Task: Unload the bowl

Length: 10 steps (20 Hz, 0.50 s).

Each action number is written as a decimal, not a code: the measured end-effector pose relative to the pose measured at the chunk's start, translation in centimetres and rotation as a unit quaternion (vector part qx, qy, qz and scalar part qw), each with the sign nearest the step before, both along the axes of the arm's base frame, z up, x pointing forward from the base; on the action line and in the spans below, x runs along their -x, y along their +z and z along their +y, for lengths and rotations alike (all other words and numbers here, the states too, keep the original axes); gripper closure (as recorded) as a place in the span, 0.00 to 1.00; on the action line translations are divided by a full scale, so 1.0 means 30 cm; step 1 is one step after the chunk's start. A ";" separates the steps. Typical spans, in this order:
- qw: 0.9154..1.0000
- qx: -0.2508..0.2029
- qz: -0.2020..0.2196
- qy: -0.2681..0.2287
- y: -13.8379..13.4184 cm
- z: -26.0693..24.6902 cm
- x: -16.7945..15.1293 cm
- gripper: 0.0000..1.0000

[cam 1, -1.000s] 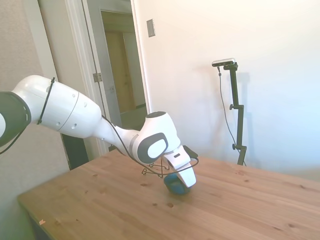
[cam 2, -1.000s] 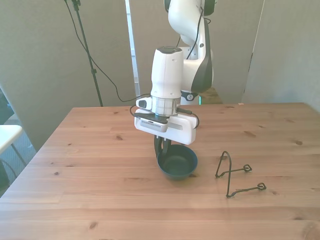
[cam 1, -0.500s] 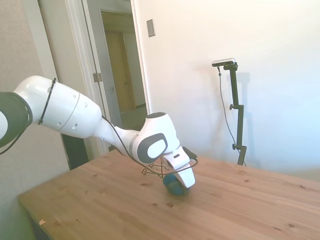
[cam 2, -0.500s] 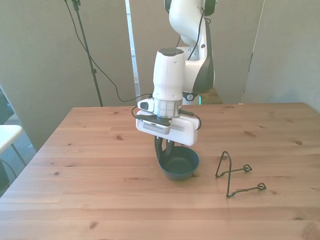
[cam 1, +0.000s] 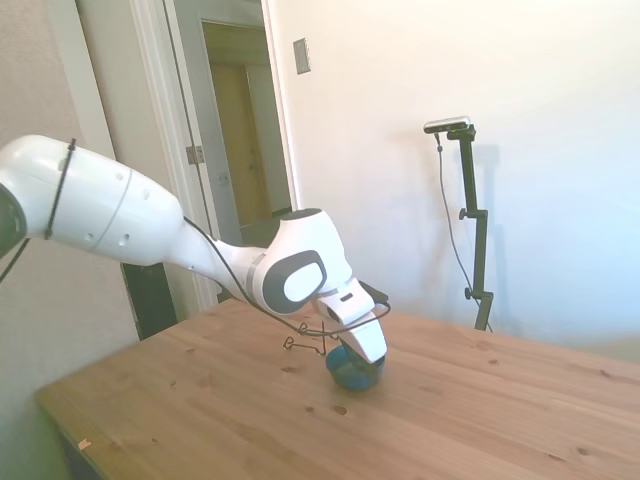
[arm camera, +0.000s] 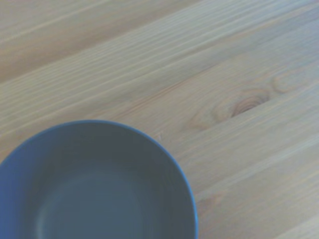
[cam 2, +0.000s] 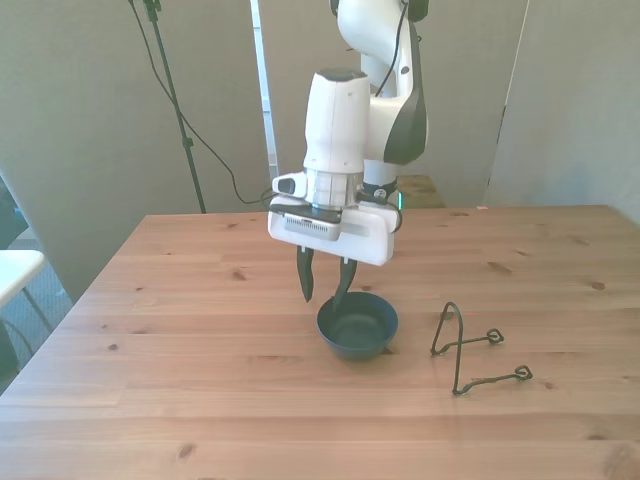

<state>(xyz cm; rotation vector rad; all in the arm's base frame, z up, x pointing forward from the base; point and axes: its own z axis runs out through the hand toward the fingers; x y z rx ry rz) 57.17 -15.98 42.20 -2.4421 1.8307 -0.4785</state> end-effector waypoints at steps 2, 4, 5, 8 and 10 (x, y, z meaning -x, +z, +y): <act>1.000 0.000 -0.010 0.000 0.075 0.005 0.063 0.00; 1.000 -0.002 -0.012 0.008 0.129 0.026 0.124 0.00; 1.000 -0.004 -0.014 0.013 0.151 0.047 0.145 0.00; 0.999 -0.016 -0.007 0.033 0.195 0.141 0.161 0.00; 0.999 -0.021 0.000 0.050 0.203 0.212 0.143 0.00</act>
